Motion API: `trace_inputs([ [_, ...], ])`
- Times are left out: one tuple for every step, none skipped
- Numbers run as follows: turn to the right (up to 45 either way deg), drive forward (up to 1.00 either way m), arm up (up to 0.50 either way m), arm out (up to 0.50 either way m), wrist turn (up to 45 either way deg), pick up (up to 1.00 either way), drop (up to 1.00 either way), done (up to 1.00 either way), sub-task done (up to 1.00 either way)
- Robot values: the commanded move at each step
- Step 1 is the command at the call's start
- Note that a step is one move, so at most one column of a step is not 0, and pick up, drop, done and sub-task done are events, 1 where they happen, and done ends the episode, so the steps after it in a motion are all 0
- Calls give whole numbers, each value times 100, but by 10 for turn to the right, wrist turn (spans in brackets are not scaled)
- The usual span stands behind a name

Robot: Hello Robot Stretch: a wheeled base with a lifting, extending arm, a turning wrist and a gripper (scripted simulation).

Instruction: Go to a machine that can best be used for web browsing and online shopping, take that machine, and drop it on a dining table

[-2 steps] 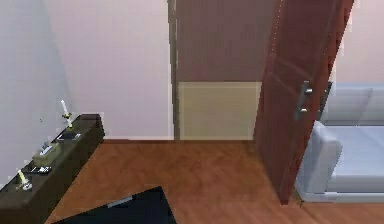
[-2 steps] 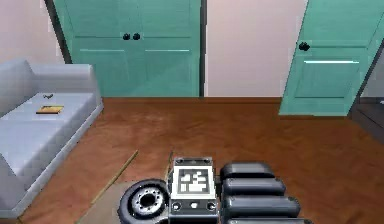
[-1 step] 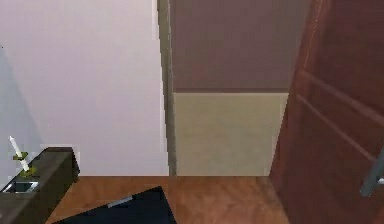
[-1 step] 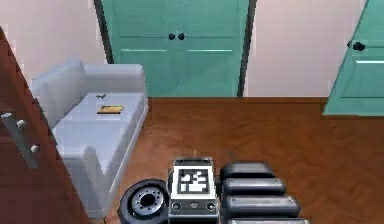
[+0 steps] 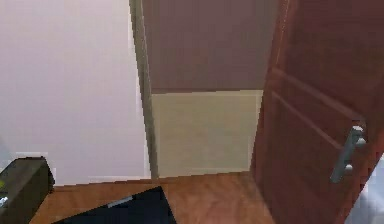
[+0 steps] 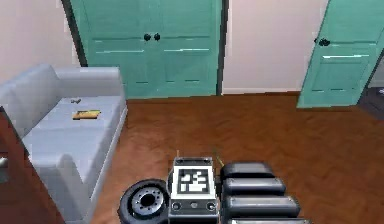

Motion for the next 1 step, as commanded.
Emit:
trace_inputs([
  [0, 100, 0, 0, 0, 0, 0, 0, 0],
])
